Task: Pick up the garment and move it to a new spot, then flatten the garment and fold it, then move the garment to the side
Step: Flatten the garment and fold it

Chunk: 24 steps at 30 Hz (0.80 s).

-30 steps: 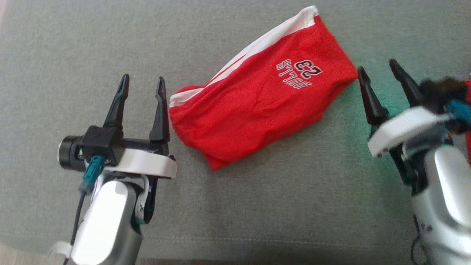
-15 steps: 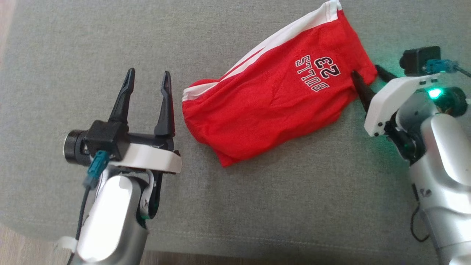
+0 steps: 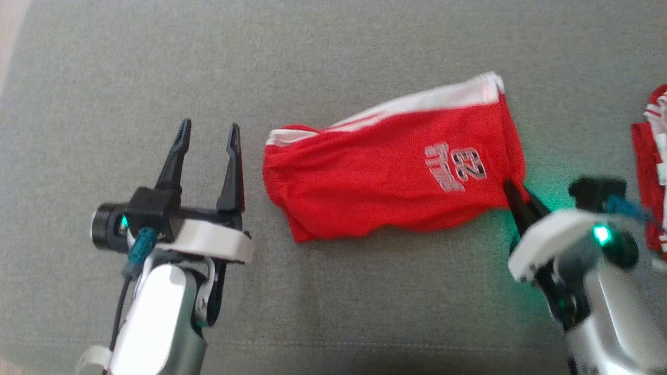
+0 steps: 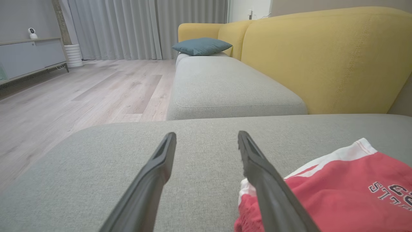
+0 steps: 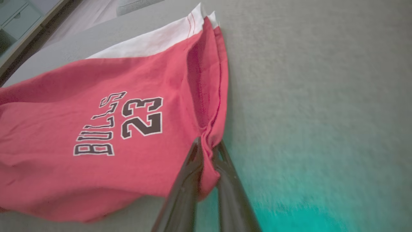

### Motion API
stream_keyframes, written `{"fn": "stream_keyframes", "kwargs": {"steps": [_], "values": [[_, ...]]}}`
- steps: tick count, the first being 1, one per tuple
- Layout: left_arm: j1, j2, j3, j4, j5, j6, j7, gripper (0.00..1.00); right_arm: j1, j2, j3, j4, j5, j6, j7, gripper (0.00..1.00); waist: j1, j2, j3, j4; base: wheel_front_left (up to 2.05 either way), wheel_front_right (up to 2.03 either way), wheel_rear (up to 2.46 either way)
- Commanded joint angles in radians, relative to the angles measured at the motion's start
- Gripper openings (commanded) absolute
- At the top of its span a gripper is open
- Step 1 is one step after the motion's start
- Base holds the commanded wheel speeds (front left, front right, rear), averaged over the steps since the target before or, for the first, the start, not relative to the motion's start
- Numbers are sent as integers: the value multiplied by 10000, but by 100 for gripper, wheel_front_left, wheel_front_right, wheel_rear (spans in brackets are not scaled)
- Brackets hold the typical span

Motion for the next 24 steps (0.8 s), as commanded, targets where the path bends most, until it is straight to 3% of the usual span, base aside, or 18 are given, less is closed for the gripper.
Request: {"fn": "stream_keyframes", "kwargs": {"steps": [1, 7, 14, 18, 24], "values": [[14, 145, 422, -261, 75, -45, -51, 100, 537, 186, -195, -591, -92, 33, -201, 0, 0, -1, -269, -157, 0, 0, 0], [286, 227, 523, -201, 85, -72, -51, 100, 1855, 697, -986, -1747, -508, 33, -85, 0, 0, -1, -568, -359, 0, 0, 0], [451, 217, 488, -107, 80, -100, -51, 100, 2035, 881, -1165, -2452, -874, 33, 398, 0, 0, -1, -702, -403, 0, 0, 0], [459, 182, 415, -23, 70, -130, -51, 100, 1508, 907, -591, -2856, -1021, 33, 546, 0, 0, -1, -810, -313, 0, 0, 0], [493, 142, 342, 80, 45, -170, -51, 100, 511, 952, 1293, -3257, -868, 33, 702, 0, 0, -1, -1029, -125, 0, 0, 0]]}}
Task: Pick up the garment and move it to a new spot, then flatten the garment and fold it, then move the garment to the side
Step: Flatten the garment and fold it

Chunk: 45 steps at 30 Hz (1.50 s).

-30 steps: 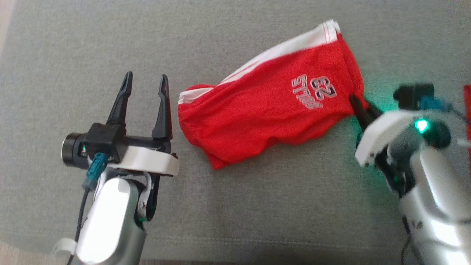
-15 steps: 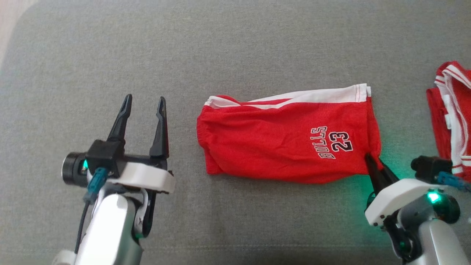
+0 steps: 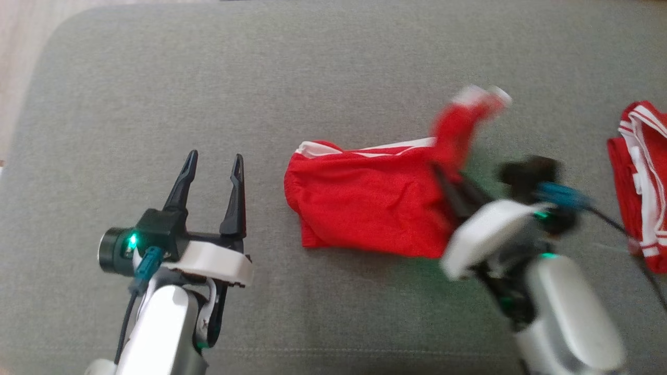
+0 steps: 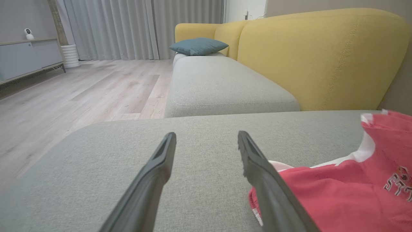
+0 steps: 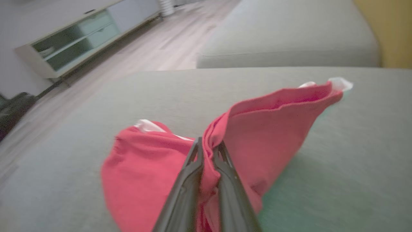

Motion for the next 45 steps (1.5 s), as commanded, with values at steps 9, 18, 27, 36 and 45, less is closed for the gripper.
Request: {"fn": "stream_keyframes", "kwargs": {"steps": [9, 18, 27, 36, 45], "values": [[-112, -4, 225, -236, -23, -18, -51, 100, -1082, 143, 3707, 433, 1401, 33, -67, 0, 0, -1, -226, 630, 0, 0, 0], [-14, -51, 261, -275, -19, 8, -51, 100, -1148, 145, 4884, 1719, 1622, 33, -603, 100, 0, -1, -83, 771, 0, 0, 0], [-17, -48, 383, -271, 17, 43, -51, 100, -1260, 101, 3798, 1056, 870, 33, -2880, 100, 0, -1, -71, 446, 0, 0, 0], [256, 190, 613, -349, 75, 154, -51, 100, 158, -373, -173, -133, -546, 33, -3596, 100, 0, -1, -365, -176, 0, 0, 0], [738, 400, 850, -317, -56, 317, -39, 100, 1586, -256, -1814, -970, -1106, 33, -3211, 100, 0, -1, -874, -550, 0, 0, 0]]}}
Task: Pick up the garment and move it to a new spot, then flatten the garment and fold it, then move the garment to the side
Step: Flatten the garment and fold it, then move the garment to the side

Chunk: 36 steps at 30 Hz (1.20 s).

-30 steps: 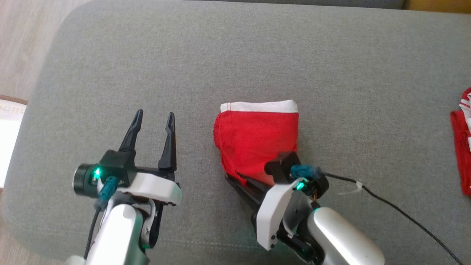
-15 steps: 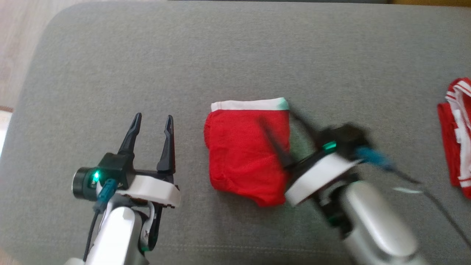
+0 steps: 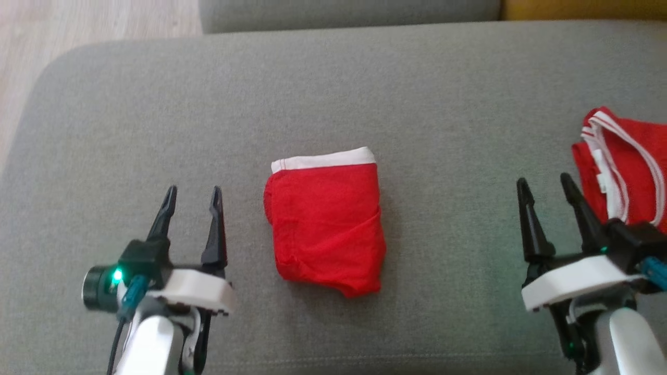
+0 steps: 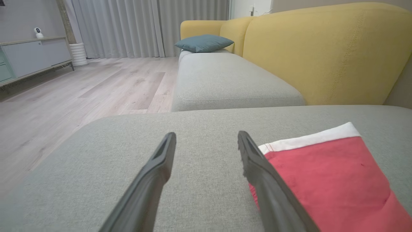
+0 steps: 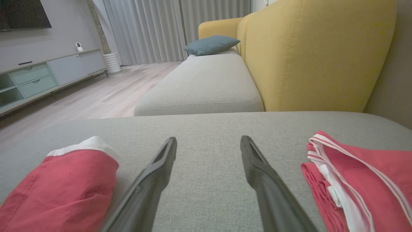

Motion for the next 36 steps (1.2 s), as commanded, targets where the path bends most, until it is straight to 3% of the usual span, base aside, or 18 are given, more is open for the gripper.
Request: {"fn": "stream_keyframes", "kwargs": {"steps": [1, 13, 36], "values": [[-94, 227, 463, -308, -59, 86, -33, 100, -94, 63, 182, -464, -103, 33, 75, 100, 0, -1, -216, -111, 0, 0, 0], [1208, 503, 563, -605, -253, 320, 398, 100, 1138, 276, 84, -1120, -349, 33, 495, 100, 0, -1, -1237, -205, 0, 0, 0], [1599, 766, 452, -1146, -305, 545, 743, 100, 1492, 410, 86, -1530, -148, 33, 775, 100, 0, -1, -1398, -190, 0, 0, 0]]}}
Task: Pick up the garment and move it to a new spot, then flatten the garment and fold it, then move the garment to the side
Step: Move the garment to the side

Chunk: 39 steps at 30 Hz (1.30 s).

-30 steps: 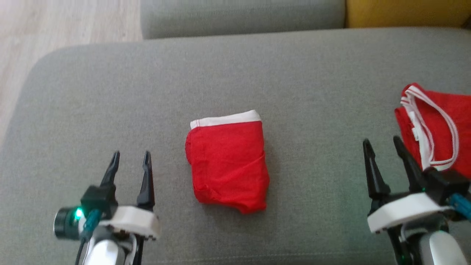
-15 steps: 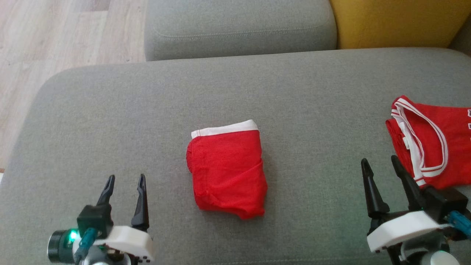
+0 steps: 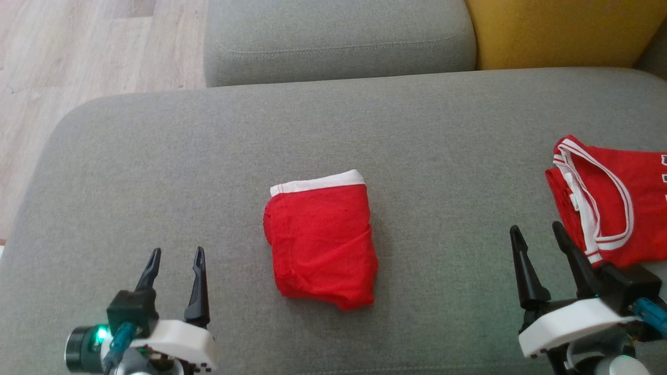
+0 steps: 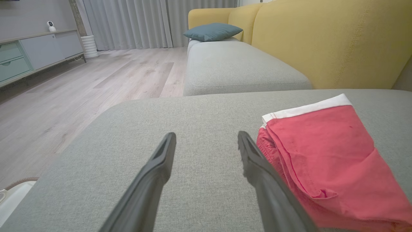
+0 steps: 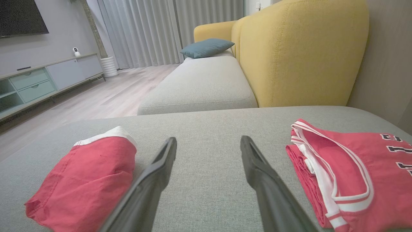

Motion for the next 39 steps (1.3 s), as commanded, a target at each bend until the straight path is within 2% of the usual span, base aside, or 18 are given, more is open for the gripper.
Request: {"fn": "stream_keyframes", "kwargs": {"steps": [1, 8, 14, 22, 25, 30, 31, 32, 33, 39], "values": [[-410, 191, 288, -381, -42, 81, -13, 100, -284, -57, 183, -401, 66, 33, -7, 100, 0, -1, 8, 8, 0, 0, 0], [-612, 226, 204, -440, -19, 74, -21, 100, -383, -48, 228, -292, 98, 33, -51, 100, 0, -1, 90, 160, 0, 0, 0], [-1208, 160, -33, -498, 101, -15, -158, 100, -994, -42, 1042, 535, 322, 33, 99, 100, 0, -1, 543, 737, 0, 0, 0], [-2231, -162, -463, -327, 251, -200, -533, 100, -2640, -38, 2429, 2831, 1110, 33, 117, 100, 0, -1, 1313, 1924, 0, 0, 0], [-2508, -334, -584, -161, 245, -234, -690, 100, -3324, -37, 2757, 4291, 1583, 33, 215, 100, 0, -1, 1490, 2366, 0, 0, 0], [-2641, -434, -636, 24, 242, -247, -777, 100, -3823, -37, 2961, 5845, 1995, 33, 608, 100, 0, -1, 1566, 2619, 0, 0, 0], [-2651, -446, -635, 53, 241, -243, -785, 100, -3895, -37, 3040, 6028, 2110, 33, 649, 80, 0, -1, 1565, 2625, 0, 0, 0], [-2651, -456, -630, 74, 240, -237, -792, 100, -3967, -36, 3099, 6163, 2189, 33, 625, 34, 0, -1, 1561, 2618, 0, 0, 0], [-2643, -463, -621, 86, 242, -225, -797, 100, -4030, -36, 3159, 6261, 2249, 33, 574, 0, 0, -1, 1562, 2587, 0, 0, 0], [-2611, -432, -576, 1, 285, -222, -808, 100, -4205, -36, 3399, 6165, 2269, 33, 60, 0, 0, -1, 1525, 1946, 0, 0, 0]]}}
